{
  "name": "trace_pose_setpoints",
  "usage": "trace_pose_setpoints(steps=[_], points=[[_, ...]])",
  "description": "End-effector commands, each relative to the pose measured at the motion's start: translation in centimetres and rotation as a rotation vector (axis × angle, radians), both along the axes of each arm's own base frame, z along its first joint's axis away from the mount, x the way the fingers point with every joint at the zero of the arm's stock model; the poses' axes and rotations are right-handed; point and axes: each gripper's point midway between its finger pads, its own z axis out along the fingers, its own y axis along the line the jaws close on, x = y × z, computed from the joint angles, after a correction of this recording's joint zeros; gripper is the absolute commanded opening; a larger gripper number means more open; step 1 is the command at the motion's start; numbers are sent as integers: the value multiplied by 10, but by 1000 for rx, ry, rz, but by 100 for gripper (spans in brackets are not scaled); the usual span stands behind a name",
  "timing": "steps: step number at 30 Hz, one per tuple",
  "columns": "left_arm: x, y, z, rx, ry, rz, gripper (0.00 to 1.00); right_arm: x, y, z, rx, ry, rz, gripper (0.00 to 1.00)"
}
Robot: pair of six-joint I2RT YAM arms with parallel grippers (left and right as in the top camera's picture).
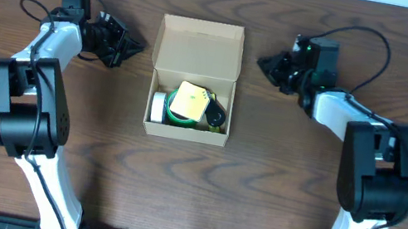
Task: Pack container
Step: 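Grasp the box lid flaps with both grippers from either side, then fold the lid down over the box with both grippers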
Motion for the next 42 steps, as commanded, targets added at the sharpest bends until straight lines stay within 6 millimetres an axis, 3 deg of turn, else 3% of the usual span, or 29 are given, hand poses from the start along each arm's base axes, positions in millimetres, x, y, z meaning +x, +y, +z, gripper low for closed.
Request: trace_pose_setpoints(steps=[1, 8, 21, 32, 35, 42], points=[[1, -16, 4, -40, -19, -48, 5, -3, 23, -1, 23, 9, 41, 1], [-3, -36, 11, -83, -38, -111, 6, -6, 49, 8, 38, -31, 88, 1], [-11, -55, 34, -214, -130, -227, 6, 3, 63, 35, 86, -133, 145, 1], [-20, -65, 62, -337, -291, -359, 6, 2, 80, 82, 136, -256, 280, 1], [-23, -64, 68, -320, -332, -380, 5, 0, 79, 98, 128, -288, 289, 1], [-43, -50, 73, -81, -307, -411, 5, -17, 69, 119, 16, -313, 319, 1]])
